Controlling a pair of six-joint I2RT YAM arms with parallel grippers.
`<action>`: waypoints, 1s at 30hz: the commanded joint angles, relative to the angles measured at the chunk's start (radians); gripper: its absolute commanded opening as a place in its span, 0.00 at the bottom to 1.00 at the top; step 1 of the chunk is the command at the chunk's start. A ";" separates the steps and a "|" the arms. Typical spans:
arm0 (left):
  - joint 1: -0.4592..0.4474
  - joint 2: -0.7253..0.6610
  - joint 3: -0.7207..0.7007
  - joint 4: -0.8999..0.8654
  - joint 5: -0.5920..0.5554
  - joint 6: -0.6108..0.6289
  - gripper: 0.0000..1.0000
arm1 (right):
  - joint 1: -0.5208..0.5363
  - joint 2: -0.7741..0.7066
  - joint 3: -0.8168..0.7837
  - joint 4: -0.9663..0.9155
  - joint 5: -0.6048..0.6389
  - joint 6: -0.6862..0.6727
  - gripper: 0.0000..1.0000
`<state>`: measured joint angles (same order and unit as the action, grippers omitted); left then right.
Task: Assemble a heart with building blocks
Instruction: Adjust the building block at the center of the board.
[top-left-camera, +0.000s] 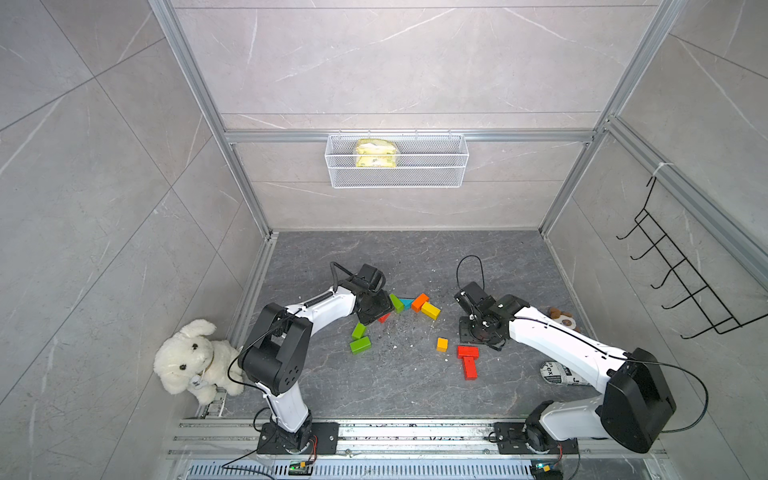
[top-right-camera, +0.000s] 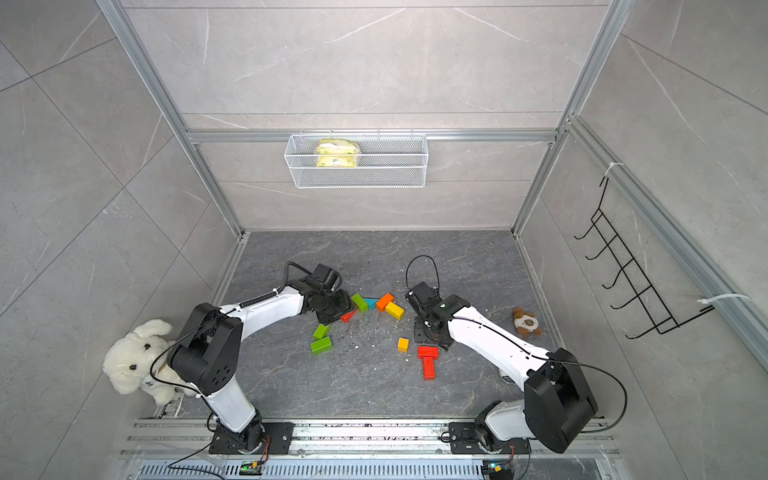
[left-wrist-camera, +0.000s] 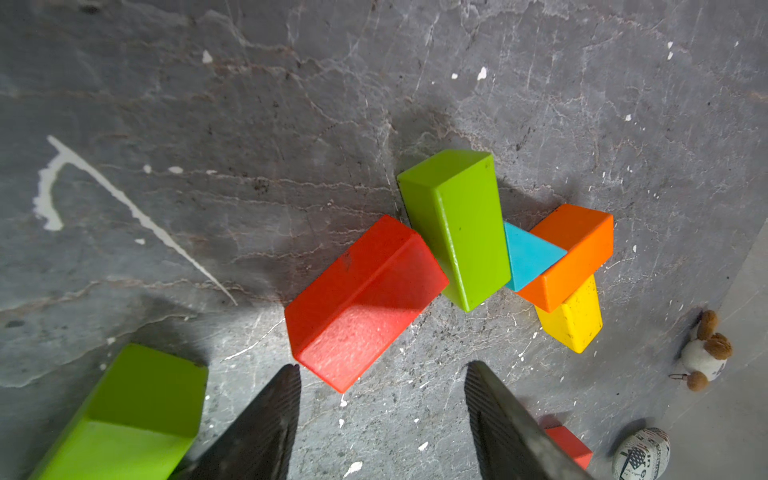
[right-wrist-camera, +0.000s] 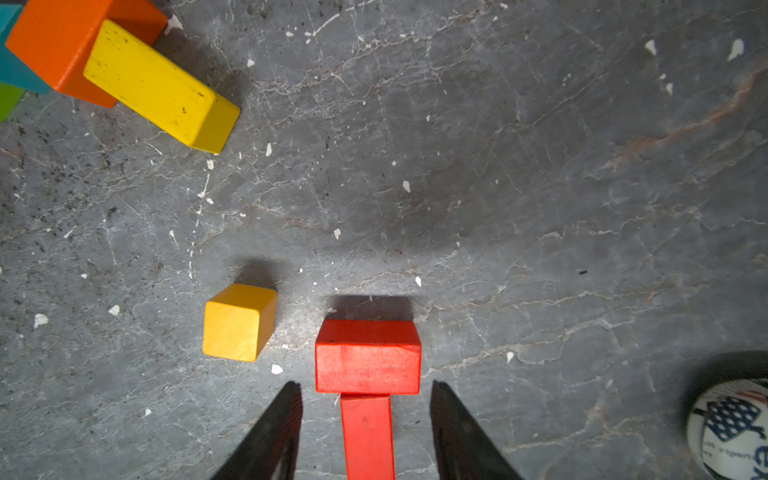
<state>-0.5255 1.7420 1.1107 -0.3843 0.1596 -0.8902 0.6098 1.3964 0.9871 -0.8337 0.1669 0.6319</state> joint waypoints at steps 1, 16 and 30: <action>0.007 0.008 0.028 0.001 -0.009 0.009 0.67 | -0.004 -0.014 0.001 -0.010 0.000 -0.018 0.54; 0.027 0.005 0.018 0.008 0.005 0.023 0.67 | -0.004 -0.019 -0.016 -0.003 -0.001 -0.015 0.54; 0.026 0.006 -0.001 0.038 0.063 -0.017 0.67 | -0.004 -0.020 -0.021 -0.007 0.003 -0.016 0.54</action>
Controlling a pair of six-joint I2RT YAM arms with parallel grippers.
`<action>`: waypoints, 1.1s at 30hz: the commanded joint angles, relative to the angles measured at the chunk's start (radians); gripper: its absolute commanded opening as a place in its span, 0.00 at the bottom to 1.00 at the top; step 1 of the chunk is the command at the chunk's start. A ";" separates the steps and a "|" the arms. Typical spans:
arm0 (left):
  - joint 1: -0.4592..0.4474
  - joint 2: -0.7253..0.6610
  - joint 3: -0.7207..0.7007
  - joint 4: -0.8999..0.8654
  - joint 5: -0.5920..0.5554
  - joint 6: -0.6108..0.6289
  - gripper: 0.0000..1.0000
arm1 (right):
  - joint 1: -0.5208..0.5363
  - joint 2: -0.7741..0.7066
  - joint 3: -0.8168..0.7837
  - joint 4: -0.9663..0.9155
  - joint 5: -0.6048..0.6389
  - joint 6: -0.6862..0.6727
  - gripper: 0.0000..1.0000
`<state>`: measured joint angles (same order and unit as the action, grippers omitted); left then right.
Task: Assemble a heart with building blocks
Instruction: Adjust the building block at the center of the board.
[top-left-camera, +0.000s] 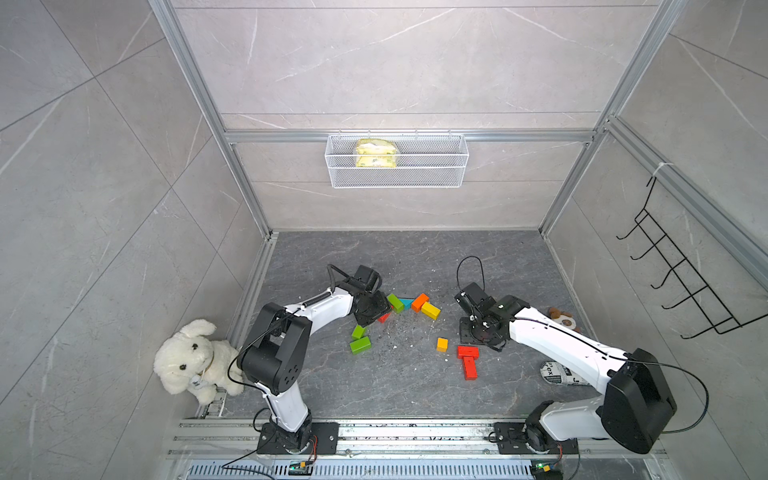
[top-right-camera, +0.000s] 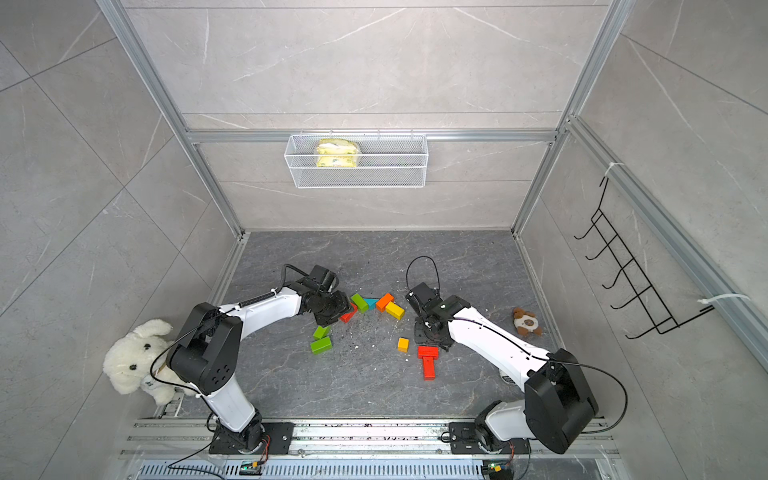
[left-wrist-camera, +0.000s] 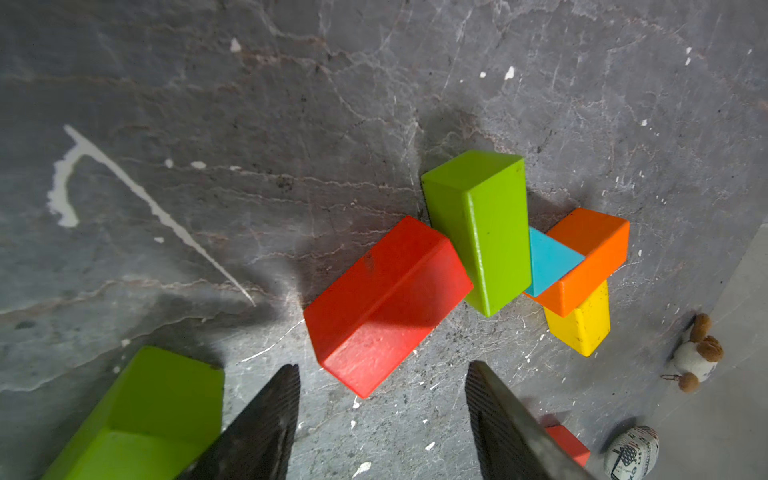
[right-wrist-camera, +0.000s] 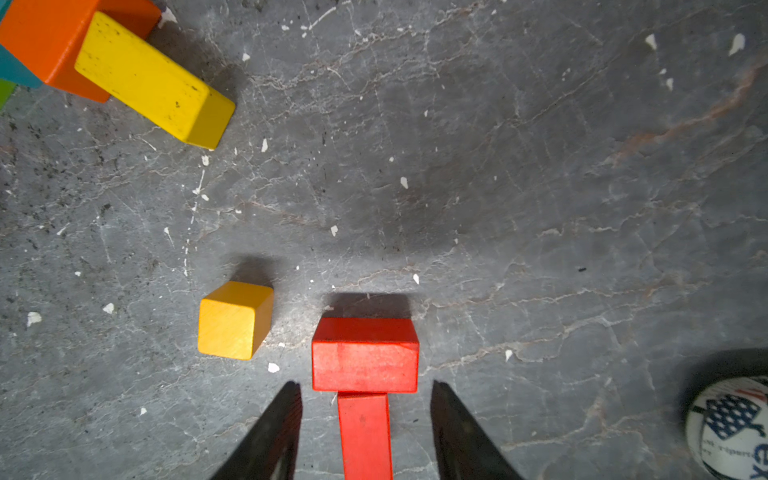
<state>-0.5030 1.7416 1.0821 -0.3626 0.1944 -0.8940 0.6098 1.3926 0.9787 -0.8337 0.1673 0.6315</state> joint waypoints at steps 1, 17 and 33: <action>0.004 0.011 0.033 0.016 0.025 -0.014 0.67 | -0.004 -0.018 -0.012 -0.006 0.003 -0.015 0.54; 0.008 0.029 0.050 0.027 0.000 -0.009 0.67 | -0.004 -0.020 -0.019 -0.005 0.001 -0.013 0.54; 0.025 0.029 0.063 0.024 0.007 -0.003 0.67 | -0.003 -0.018 -0.028 0.001 -0.009 -0.016 0.54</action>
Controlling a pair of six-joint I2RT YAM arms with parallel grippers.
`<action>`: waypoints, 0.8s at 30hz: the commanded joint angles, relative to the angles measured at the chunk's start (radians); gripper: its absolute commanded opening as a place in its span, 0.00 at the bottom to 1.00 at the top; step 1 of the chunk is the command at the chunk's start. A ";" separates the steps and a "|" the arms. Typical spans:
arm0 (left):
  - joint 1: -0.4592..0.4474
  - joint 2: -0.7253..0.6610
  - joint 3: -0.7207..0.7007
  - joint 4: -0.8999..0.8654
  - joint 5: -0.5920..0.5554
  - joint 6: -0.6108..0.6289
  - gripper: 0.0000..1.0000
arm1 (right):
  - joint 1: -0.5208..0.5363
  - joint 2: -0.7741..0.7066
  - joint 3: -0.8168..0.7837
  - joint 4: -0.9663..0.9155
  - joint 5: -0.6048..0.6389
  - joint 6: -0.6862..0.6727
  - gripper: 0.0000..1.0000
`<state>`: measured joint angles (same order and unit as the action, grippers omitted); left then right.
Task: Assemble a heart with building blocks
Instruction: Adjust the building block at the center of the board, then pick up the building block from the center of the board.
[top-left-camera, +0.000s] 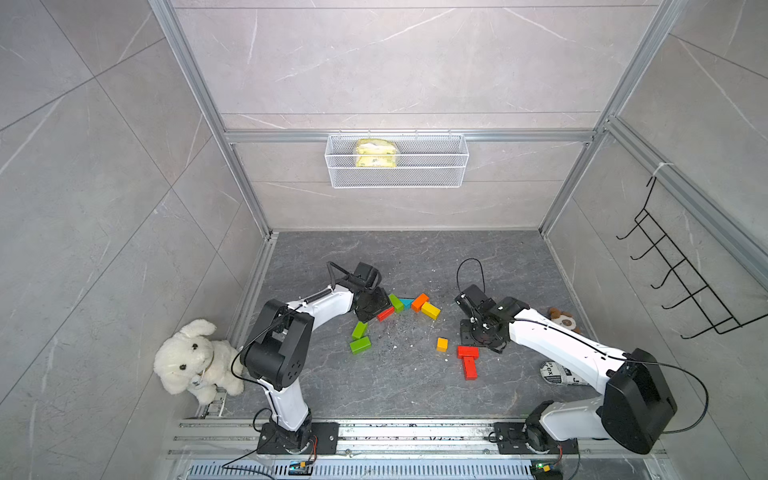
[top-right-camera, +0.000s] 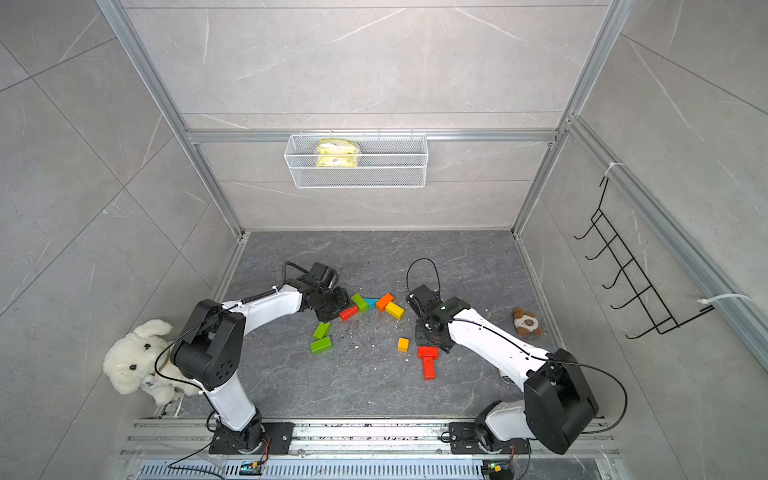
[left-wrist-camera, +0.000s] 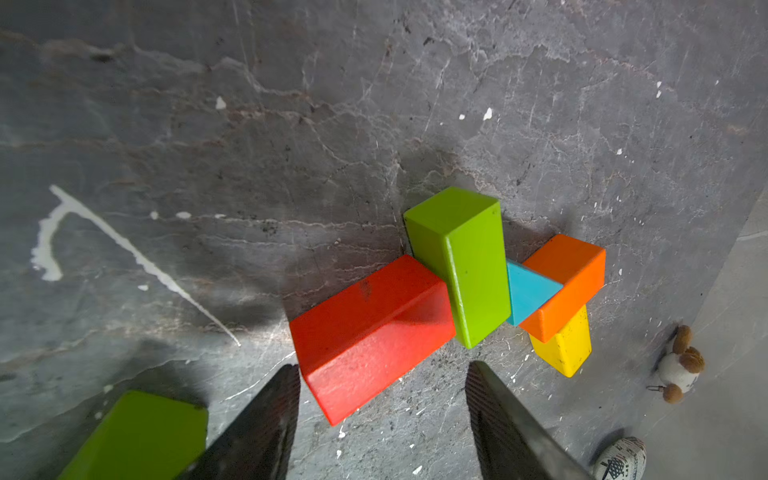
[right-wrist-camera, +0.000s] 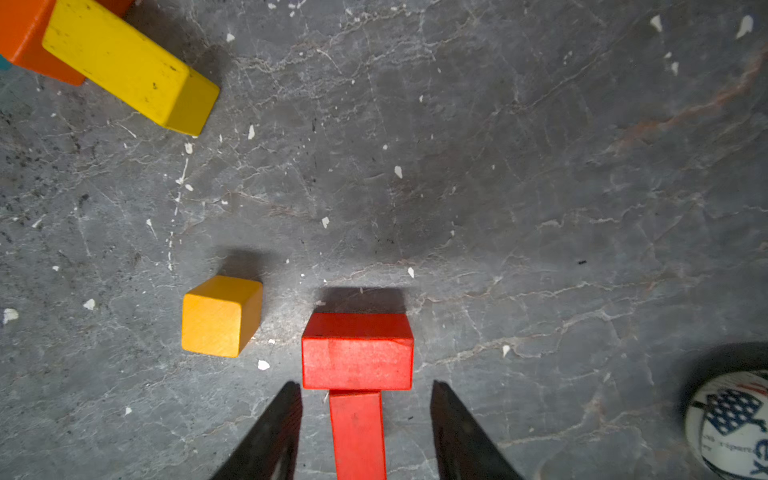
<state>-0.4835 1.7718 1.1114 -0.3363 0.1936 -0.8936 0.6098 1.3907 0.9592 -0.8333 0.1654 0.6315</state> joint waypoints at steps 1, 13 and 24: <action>0.006 -0.007 0.033 -0.012 0.006 -0.001 0.67 | -0.003 -0.015 -0.009 -0.001 -0.008 -0.020 0.54; 0.041 -0.187 -0.018 -0.151 -0.077 0.066 0.68 | -0.011 0.088 -0.005 0.005 -0.022 -0.096 0.65; 0.042 -0.227 -0.037 -0.176 -0.076 0.094 0.68 | -0.015 0.178 -0.089 0.126 -0.099 -0.126 0.69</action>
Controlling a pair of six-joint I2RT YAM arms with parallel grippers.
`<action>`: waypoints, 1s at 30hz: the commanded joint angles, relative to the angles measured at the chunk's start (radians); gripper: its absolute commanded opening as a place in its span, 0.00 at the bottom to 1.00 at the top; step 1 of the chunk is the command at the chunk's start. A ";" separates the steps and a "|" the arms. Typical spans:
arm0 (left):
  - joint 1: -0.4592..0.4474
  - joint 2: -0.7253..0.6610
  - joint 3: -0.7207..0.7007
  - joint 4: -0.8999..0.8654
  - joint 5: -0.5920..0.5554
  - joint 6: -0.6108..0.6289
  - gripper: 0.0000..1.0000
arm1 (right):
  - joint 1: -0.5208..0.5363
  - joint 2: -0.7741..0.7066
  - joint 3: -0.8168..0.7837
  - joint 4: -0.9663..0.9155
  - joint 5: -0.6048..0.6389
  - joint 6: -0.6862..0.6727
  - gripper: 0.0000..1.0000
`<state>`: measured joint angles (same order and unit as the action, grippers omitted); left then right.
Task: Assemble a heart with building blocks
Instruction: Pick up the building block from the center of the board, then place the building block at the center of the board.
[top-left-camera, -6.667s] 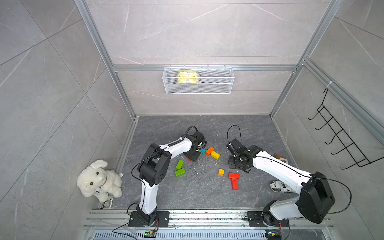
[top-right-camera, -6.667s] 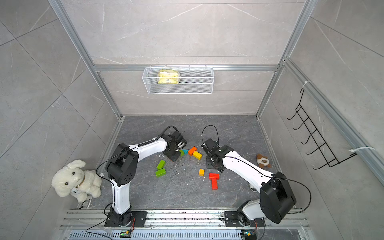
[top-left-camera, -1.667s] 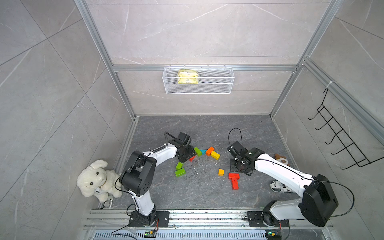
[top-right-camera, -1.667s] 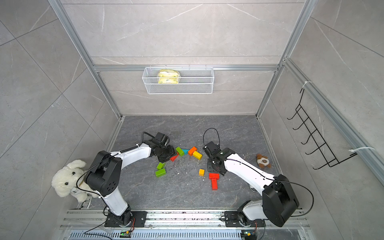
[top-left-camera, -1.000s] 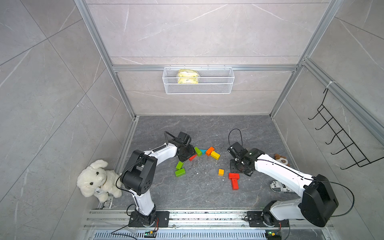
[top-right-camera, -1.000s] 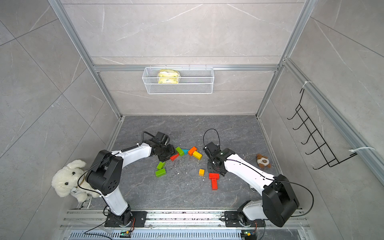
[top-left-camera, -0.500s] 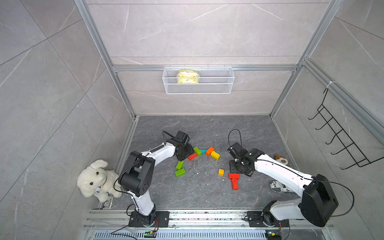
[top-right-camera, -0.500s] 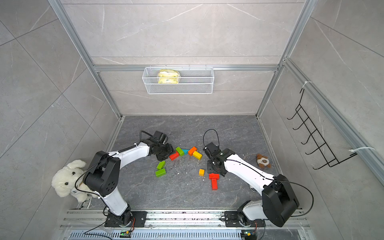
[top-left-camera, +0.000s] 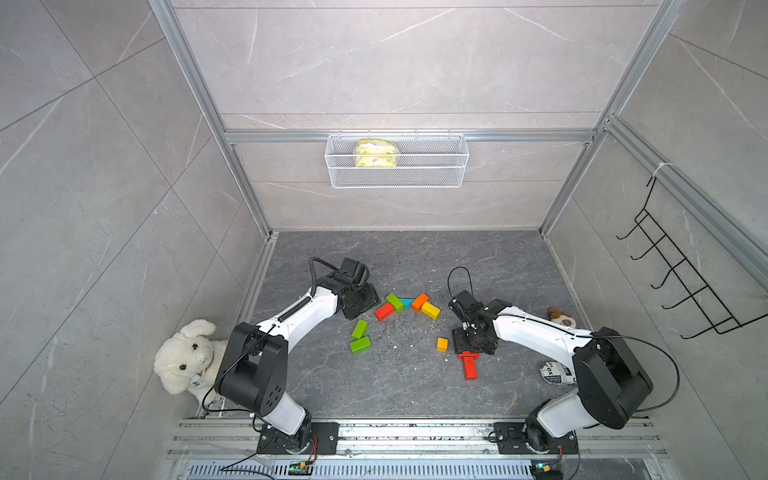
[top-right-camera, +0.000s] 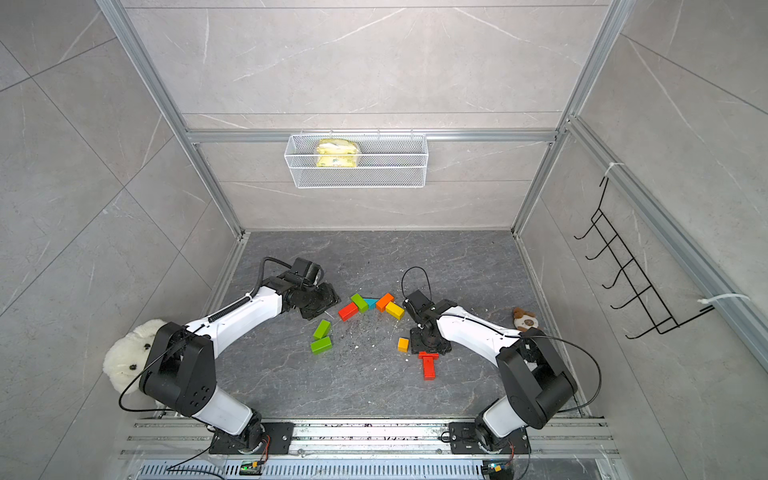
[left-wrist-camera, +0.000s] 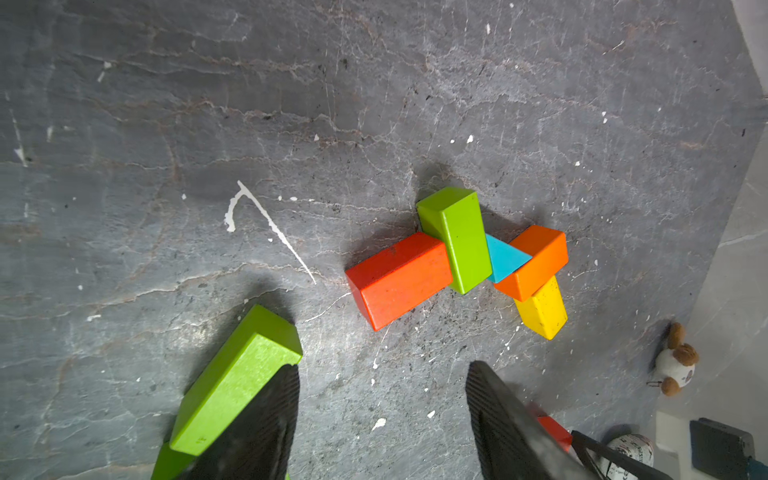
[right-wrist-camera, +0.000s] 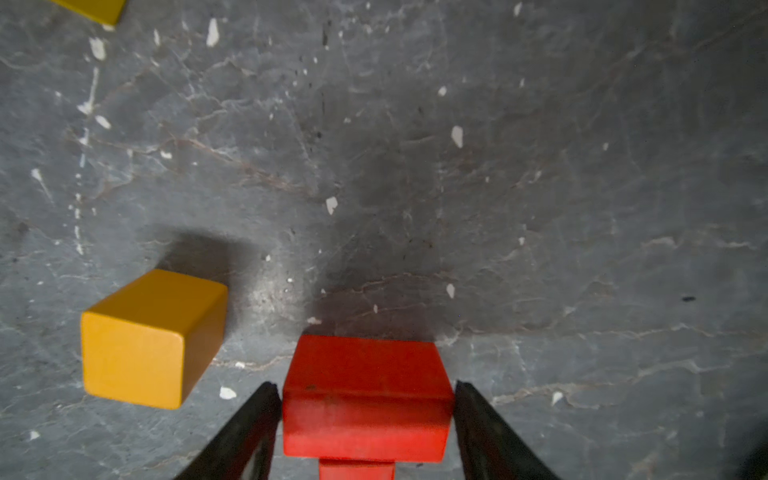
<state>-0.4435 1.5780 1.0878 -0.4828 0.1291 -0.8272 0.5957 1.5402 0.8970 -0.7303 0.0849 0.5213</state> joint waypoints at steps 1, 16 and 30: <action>0.002 -0.035 -0.017 -0.027 -0.011 0.029 0.68 | -0.001 0.030 -0.031 0.026 -0.020 -0.013 0.69; 0.002 -0.058 -0.042 -0.040 -0.051 0.057 0.67 | 0.069 -0.029 0.134 -0.136 0.117 0.017 0.36; 0.064 -0.159 -0.141 -0.083 -0.104 0.047 0.67 | 0.363 0.471 0.559 -0.080 0.035 0.039 0.58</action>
<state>-0.3958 1.4494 0.9577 -0.5362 0.0341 -0.7975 0.9573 1.9678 1.3933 -0.7696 0.1196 0.5571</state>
